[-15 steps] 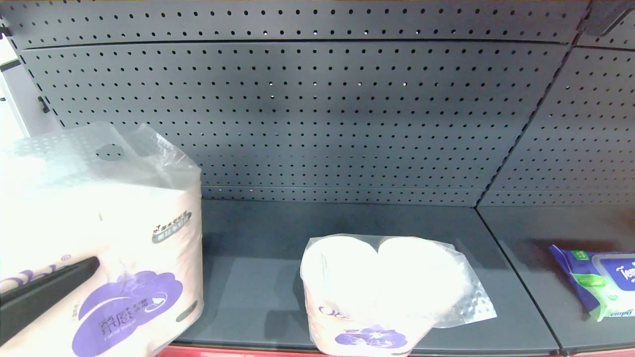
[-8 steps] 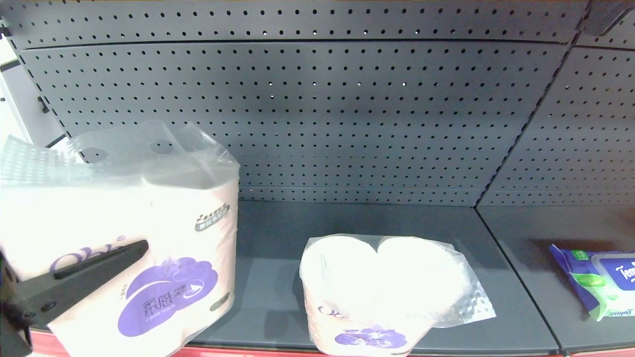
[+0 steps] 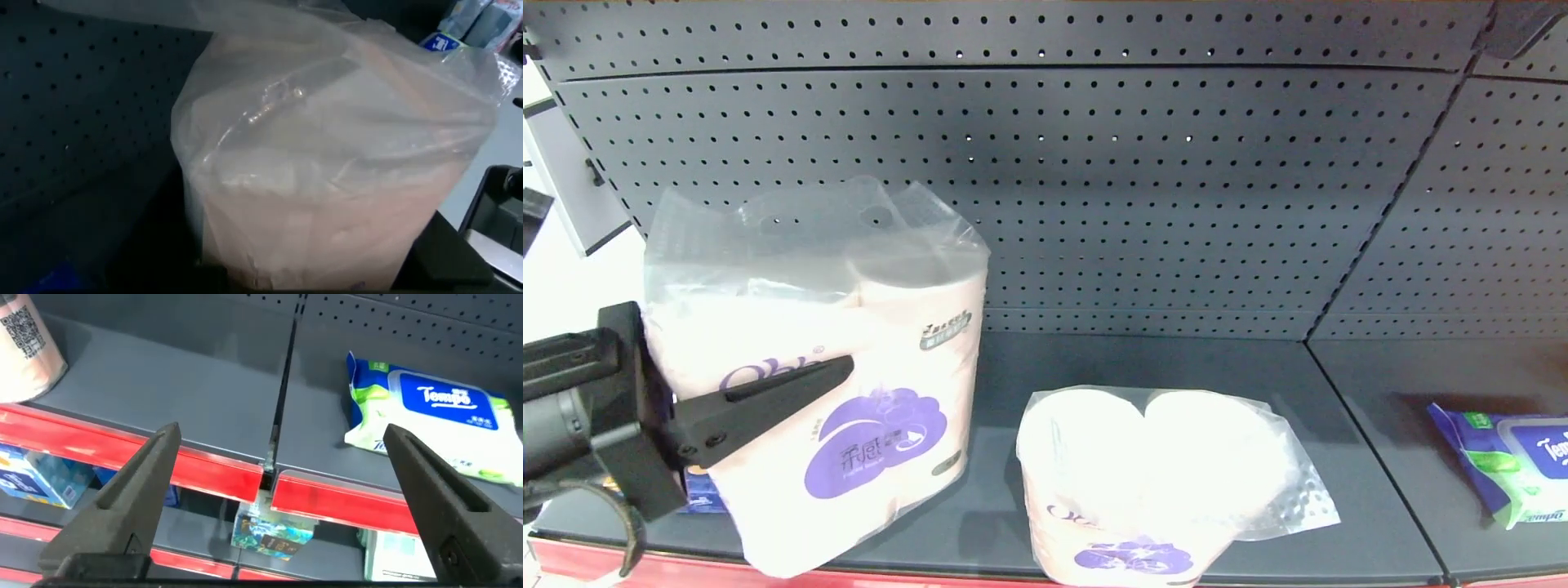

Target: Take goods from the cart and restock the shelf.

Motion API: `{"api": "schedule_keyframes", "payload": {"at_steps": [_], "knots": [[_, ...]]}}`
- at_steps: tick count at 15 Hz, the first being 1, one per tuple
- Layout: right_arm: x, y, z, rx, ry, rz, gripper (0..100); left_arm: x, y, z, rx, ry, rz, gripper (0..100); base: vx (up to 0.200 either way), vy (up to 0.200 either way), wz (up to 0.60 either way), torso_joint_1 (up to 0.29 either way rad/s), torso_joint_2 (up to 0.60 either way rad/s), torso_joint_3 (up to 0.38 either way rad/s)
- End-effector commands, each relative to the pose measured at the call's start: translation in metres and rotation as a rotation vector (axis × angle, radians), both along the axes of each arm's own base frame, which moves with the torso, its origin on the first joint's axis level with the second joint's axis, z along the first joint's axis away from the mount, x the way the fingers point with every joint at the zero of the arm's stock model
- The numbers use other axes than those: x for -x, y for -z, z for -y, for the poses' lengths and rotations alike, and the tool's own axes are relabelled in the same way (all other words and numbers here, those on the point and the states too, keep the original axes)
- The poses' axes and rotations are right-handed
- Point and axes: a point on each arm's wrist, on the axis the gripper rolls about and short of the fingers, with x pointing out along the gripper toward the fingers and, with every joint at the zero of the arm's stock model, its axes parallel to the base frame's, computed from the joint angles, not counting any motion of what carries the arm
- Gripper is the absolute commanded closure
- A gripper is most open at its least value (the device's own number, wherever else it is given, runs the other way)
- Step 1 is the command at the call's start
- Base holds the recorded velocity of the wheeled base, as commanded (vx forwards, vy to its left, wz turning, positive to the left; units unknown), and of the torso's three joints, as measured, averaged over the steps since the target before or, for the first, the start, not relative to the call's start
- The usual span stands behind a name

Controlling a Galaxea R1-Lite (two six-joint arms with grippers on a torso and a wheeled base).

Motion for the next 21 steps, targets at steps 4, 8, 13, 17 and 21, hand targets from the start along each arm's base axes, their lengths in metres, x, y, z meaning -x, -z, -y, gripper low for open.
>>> {"api": "schedule_keyframes", "payload": {"at_steps": [4, 8, 13, 17, 21], "knots": [[0.0, 0.0, 0.0, 0.009, -0.002, 0.002, 0, -0.037, 0.015, 0.021, -0.002, 0.08, -0.015, 100, 0.0, 0.0, 0.0, 0.0, 0.0, 0.0], [0.0, 0.0, 0.0, 0.009, -0.004, 0.002, 0, -0.069, 0.029, 0.039, 0.008, 0.17, 0.003, 100, 0.0, 0.0, 0.0, 0.0, 0.0, 0.0], [0.001, -0.002, 0.0, 0.009, -0.002, 0.008, 0, -0.118, 0.057, 0.062, 0.035, 0.275, 0.066, 100, 0.0, 0.0, 0.0, 0.0, 0.0, 0.0], [0.002, -0.006, 0.001, 0.018, 0.0, 0.023, 0, -0.14, 0.064, 0.077, 0.041, 0.406, 0.068, 100, 0.0, 0.0, 0.0, 0.0, 0.0, 0.0], [0.003, -0.015, 0.001, 0.015, 0.003, 0.038, 0, -0.164, 0.07, 0.09, 0.054, 0.496, 0.122, 100, 0.0, 0.0, 0.0, 0.0, 0.0, 0.0]]}}
